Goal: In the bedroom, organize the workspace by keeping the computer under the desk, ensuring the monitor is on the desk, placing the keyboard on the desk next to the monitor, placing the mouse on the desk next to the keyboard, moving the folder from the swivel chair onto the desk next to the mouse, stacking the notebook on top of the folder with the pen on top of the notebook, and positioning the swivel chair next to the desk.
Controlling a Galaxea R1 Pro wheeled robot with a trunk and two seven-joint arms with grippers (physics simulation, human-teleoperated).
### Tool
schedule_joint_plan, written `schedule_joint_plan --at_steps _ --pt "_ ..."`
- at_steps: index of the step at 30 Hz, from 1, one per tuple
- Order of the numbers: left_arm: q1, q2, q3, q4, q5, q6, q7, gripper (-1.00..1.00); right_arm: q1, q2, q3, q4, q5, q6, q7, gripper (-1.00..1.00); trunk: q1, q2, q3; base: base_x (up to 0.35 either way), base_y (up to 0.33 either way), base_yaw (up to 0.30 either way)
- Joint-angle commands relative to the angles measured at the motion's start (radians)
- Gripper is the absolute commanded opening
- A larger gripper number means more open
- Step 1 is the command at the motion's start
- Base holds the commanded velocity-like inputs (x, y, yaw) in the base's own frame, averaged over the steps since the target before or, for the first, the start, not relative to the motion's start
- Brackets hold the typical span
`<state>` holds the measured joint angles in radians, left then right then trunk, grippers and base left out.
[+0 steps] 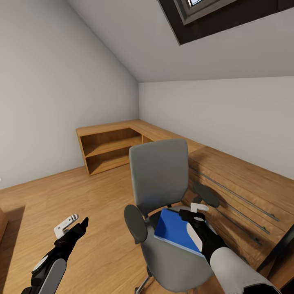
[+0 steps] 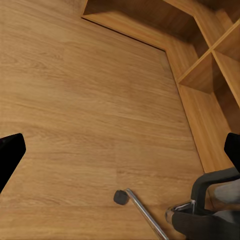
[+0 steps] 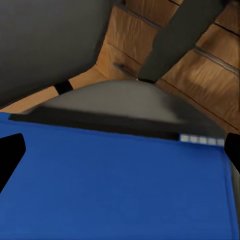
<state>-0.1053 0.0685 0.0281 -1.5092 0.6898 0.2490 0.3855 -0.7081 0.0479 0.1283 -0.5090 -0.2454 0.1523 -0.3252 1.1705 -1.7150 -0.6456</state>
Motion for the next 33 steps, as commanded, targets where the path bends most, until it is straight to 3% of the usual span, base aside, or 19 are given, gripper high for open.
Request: schedule_joint_plan --at_steps 1,5,7,33 --pt "-0.001 0.0 0.0 -0.002 0.007 0.004 0.006 1.0 -0.001 -0.001 -0.005 -0.002 -0.009 0.003 -0.009 1.0 0.004 -0.008 -0.004 0.0 0.0 0.0" --pt "-0.001 0.001 0.001 -0.002 0.007 0.004 0.006 1.0 -0.001 0.002 -0.077 -0.003 -0.014 -0.012 -0.005 1.0 0.019 -0.036 -0.017 0.0 0.0 0.0" --pt "-0.001 0.001 0.001 -0.002 0.007 0.004 0.006 1.0 -0.001 0.004 -0.088 -0.005 -0.015 -0.016 -0.004 1.0 0.027 -0.05 -0.023 0.0 0.0 0.0" --pt "-0.001 0.001 0.001 -0.002 0.007 0.004 0.006 1.0 -0.001 0.006 -0.098 -0.008 -0.015 -0.022 0.0 1.0 0.127 -0.232 -0.105 0.0 0.0 0.0"
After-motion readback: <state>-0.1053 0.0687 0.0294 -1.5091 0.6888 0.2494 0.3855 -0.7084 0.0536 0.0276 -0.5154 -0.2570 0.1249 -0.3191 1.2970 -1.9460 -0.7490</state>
